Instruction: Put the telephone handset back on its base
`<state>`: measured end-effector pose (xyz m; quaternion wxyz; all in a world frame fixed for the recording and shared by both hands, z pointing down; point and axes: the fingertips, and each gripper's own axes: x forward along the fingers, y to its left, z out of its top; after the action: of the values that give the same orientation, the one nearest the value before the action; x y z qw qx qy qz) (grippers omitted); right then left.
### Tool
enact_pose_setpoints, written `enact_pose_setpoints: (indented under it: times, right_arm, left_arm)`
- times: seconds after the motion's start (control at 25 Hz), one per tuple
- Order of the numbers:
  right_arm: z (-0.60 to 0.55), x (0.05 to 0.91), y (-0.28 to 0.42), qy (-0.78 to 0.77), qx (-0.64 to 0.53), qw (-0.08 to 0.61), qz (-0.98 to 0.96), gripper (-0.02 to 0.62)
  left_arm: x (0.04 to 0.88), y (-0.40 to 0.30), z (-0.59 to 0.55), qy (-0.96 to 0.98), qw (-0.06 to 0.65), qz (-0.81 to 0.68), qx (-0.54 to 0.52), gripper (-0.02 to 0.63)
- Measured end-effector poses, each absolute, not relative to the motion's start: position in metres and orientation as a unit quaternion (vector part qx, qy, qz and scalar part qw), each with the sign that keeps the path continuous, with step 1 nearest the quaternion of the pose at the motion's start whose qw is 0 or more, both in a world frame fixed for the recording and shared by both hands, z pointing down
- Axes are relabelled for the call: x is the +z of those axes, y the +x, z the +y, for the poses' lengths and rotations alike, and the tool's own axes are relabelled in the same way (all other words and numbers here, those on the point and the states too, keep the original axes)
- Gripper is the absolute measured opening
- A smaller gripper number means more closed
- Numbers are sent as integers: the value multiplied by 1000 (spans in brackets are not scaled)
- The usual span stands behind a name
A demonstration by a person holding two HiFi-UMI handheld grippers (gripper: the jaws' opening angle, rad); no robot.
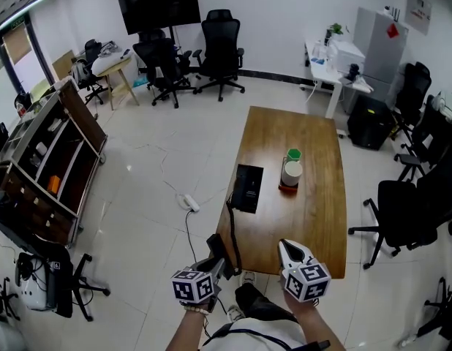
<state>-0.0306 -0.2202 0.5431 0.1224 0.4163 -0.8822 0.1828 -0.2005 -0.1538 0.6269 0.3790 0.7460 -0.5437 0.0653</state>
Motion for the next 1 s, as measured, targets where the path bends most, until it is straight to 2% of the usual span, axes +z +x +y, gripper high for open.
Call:
enact_pose_setpoints:
  times: [0.44,1.0]
  right_arm:
    - [-273,547,-61,408,178,119,-888,2]
    - [-312,563,-77,413,185,133,-882,2]
  left_arm:
    - [647,-201,-225,787,432,-435,73,71]
    - [670,-222,-328,814,450,-345,127,71]
